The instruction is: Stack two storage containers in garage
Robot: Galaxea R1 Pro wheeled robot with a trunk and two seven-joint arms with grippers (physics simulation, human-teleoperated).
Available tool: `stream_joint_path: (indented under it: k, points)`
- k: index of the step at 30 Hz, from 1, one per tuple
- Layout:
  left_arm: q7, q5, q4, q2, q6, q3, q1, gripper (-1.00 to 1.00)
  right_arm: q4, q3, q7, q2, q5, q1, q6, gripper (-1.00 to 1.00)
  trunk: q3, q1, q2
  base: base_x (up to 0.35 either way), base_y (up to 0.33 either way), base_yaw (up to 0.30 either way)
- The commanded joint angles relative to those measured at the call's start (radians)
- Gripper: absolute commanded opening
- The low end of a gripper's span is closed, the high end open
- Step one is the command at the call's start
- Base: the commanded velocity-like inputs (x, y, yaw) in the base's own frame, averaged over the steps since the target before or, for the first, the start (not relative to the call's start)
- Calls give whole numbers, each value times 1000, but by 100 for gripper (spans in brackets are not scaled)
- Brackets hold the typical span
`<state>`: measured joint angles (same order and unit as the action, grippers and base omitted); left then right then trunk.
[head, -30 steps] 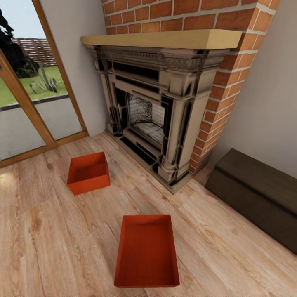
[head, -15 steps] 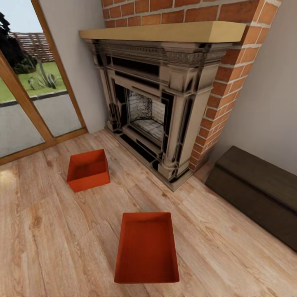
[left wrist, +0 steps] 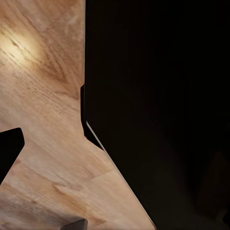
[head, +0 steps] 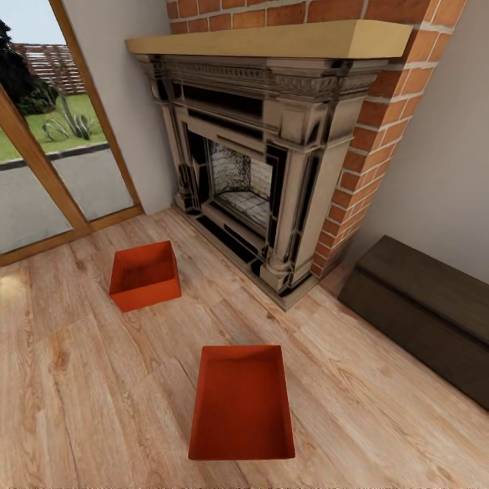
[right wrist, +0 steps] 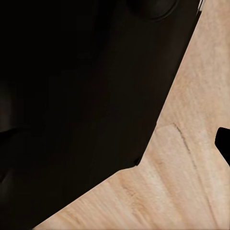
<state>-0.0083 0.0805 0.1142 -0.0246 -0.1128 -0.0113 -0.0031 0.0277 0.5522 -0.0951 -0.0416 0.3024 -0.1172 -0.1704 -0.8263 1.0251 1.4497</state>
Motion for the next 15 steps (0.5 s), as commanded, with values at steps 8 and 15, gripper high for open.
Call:
stream_joint_path:
  k: [8, 15]
  points:
    - [-1, 8, -1, 0, -3, 0, 0, 100, 3, 6, -6, 0, 11, -1, -5, 100, -13, 0, 0, 0, 0, 0]
    - [-1, 8, -1, 0, -3, -1, 0, 100, 3, 6, -6, 0, 11, -1, -5, 100, -24, 0, 0, 0, 0, 0]
